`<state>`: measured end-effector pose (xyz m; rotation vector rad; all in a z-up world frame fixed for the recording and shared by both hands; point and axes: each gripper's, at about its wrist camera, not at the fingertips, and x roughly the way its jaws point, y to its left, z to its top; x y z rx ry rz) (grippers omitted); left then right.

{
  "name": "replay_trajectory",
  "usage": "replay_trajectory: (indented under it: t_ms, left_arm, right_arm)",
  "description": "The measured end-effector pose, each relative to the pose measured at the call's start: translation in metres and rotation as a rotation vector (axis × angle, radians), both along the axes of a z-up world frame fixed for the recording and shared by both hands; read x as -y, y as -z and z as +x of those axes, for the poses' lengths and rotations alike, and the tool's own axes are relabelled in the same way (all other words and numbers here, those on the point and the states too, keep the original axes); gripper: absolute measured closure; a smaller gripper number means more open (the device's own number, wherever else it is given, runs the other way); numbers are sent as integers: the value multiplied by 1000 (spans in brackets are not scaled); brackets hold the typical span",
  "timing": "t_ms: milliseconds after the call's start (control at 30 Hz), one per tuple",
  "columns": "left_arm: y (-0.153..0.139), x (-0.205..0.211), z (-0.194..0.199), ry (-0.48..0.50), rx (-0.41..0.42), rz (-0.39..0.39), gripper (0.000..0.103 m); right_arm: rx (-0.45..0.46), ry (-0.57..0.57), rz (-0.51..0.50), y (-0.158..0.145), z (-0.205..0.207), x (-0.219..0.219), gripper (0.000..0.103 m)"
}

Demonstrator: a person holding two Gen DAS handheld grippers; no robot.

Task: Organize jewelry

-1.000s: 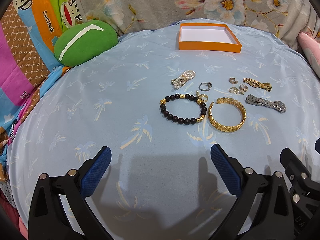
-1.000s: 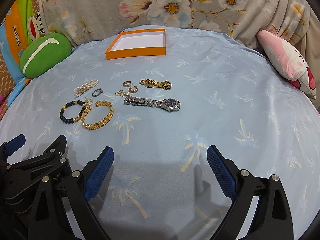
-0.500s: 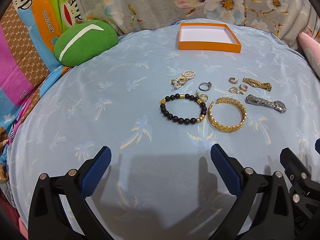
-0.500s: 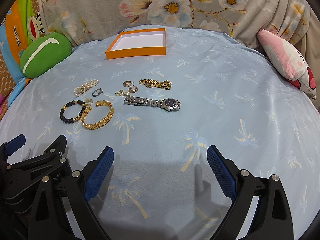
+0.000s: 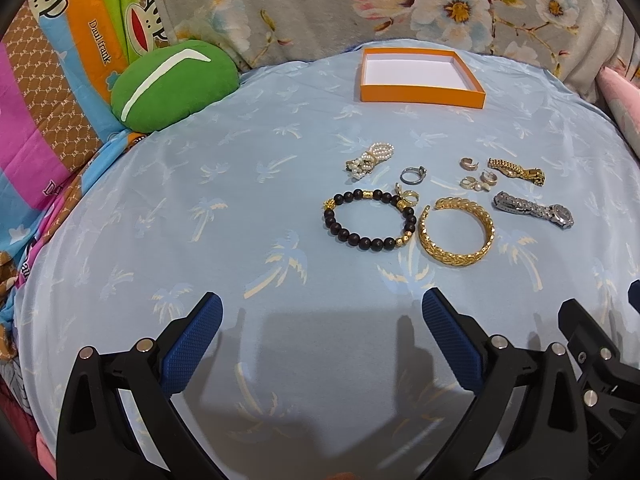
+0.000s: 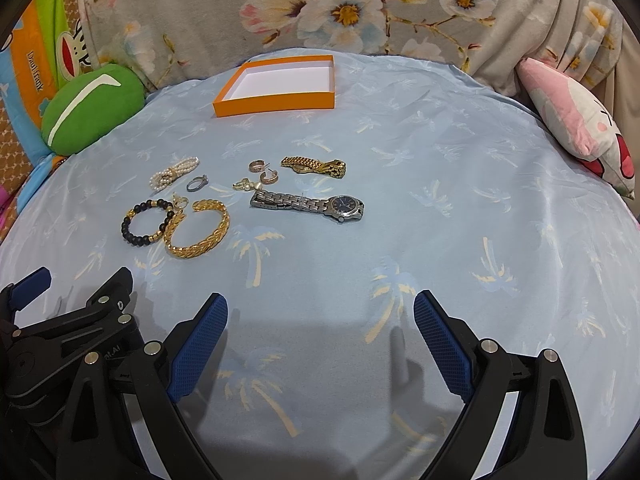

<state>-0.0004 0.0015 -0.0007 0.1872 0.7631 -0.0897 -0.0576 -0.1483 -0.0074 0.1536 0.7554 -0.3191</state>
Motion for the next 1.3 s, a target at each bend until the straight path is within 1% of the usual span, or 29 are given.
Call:
replay_trajectory:
  t_ms: [167,233,333,433,500,567,600,700,767,833,1033,1167,1300]
  left_arm:
    - [1,-15,3,-11,-5,-50,5]
    - [1,-22,5,-8,-25,-63,5]
    - [2,-30,11,21,-62,-71,5]
    - [-4,-30,12,50,-69,-92,5]
    - [-11,-23,11,83,-59,-106,5]
    - [-16,-12,9,102,-36,-86,5]
    - [-17,-7,9,102,-25,-64,5]
    - [-13,-5,14,84,-30,-26,5]
    - [-10,-15,21,53,-54,-42,5]
    - [-10,-25,27,24,-60,-52,5]
    - [-16,-54,37,-60,-27,-14,5]
    - [-15,-66,41,-76,-32,-21,5]
    - [-12,-73,43,-76,-40,-27,5]
  right_arm:
    - [0,-18,27,3,1,1,11]
    - [7,-47,24,2,3,-1,11]
    - [2,-46,-8,0,7,1,11]
    - [2,-22,9,-2,10,15,11]
    - [-3,6,15,-4,13,29,11]
    - [1,32,23,-7,12,42,11]
    - [5,39,34,-8,11,46,11]
    - [15,20,79,-11,7,51,11]
    - [13,-9,78,-11,9,46,11]
    - [11,-50,74,-11,14,36,11]
    - [0,-173,58,-12,38,-5,11]
    - [-25,-224,35,-10,58,-28,11]
    - [-49,-248,3,-6,75,-44,13]
